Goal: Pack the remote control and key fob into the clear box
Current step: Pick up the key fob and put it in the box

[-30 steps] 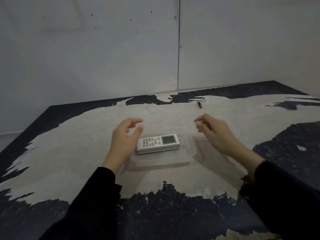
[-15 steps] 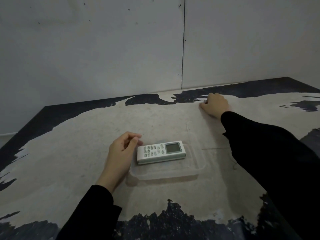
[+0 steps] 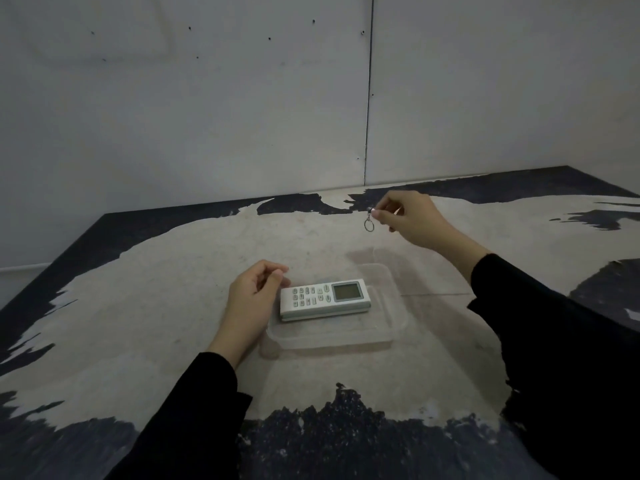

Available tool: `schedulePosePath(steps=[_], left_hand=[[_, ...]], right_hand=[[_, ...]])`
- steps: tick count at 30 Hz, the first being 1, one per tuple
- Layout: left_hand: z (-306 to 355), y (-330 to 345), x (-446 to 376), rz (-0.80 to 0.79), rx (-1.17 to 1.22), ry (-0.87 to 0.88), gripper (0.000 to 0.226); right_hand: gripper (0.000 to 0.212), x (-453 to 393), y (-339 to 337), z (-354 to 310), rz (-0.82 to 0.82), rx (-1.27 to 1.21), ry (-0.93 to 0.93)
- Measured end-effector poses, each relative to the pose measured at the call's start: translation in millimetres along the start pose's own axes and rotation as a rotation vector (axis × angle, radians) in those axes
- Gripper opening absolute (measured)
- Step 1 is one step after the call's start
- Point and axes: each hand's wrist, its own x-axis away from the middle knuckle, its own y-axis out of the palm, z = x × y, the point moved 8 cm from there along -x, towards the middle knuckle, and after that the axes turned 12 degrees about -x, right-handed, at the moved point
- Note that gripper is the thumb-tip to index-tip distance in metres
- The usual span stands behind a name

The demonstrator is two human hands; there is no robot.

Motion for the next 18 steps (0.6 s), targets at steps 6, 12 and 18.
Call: schedulePosePath(steps=[6,12,18], left_hand=[[53,-10,14,0.041,-0.381,0.327,0.030],[89,20,39,-0.278,-0.478,0.476,0.021],[77,3,32,-0.298,-0.486,0.318,0.004]], right_hand=[[0.012,66,43,-64,-0.277,-0.087,-0.080],[0.011,103,60,-72,-0.347,-0.097,-0.141],[0.012,111,60,-61,-0.374,-0.048,-0.125]])
